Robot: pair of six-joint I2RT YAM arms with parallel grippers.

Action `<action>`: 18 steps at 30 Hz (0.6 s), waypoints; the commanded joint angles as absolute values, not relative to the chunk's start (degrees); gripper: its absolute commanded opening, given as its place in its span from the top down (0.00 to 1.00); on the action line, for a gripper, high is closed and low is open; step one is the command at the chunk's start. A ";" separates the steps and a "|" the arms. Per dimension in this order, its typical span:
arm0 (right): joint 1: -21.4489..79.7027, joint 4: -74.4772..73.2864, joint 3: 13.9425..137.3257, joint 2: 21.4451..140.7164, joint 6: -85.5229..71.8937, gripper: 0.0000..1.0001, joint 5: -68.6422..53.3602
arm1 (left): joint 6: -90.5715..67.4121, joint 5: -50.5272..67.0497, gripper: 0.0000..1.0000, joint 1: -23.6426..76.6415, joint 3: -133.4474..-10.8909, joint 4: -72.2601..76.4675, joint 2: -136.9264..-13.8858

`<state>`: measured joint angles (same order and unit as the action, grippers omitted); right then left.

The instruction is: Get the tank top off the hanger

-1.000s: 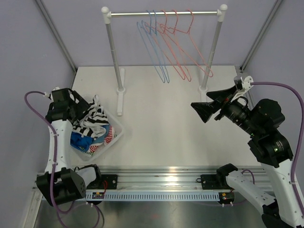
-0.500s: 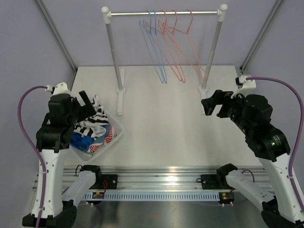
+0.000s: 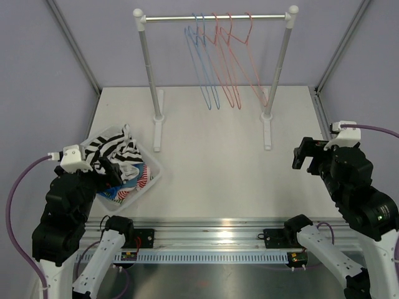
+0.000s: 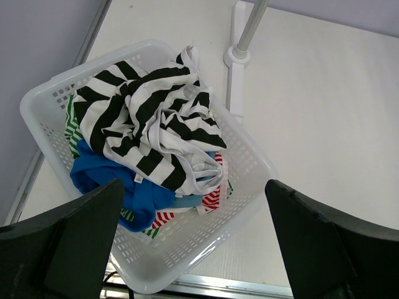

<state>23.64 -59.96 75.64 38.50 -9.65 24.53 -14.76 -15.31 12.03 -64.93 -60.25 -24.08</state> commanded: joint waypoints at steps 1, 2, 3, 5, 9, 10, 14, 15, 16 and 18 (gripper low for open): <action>23.82 -61.08 74.62 34.82 -8.44 0.00 26.63 | -13.09 -16.17 0.01 12.48 -62.85 -58.71 -21.02; 23.82 -60.91 74.18 34.28 -8.35 0.01 27.67 | -13.10 -16.43 0.01 12.57 -62.58 -58.54 -20.57; 23.82 -60.65 74.01 33.84 -8.26 0.01 28.03 | -13.10 -16.44 0.01 12.66 -62.40 -58.54 -20.31; 23.82 -60.12 73.92 32.96 -7.91 0.00 28.04 | -13.10 -16.61 0.01 12.74 -62.05 -58.36 -19.69; 23.82 -58.01 74.44 32.70 -8.26 0.01 27.86 | -12.92 -16.79 0.01 12.92 -61.88 -57.66 -18.99; 23.82 -57.66 74.44 32.61 -8.17 0.00 27.77 | -12.83 -16.79 0.01 12.92 -61.88 -57.66 -18.98; 23.82 -56.69 74.71 32.87 -7.65 0.01 27.60 | -12.74 -16.96 0.01 12.92 -61.52 -57.39 -18.46; 23.82 -56.52 74.79 32.96 -7.73 0.00 27.68 | -12.66 -17.05 0.01 12.92 -61.26 -57.22 -18.37; 23.91 -56.34 74.88 32.87 -7.82 0.01 27.77 | -12.74 -17.14 0.01 12.92 -61.17 -57.13 -18.20; 23.82 -55.81 74.53 32.96 -7.73 0.00 26.64 | -12.74 -17.31 0.01 12.92 -60.74 -56.78 -18.02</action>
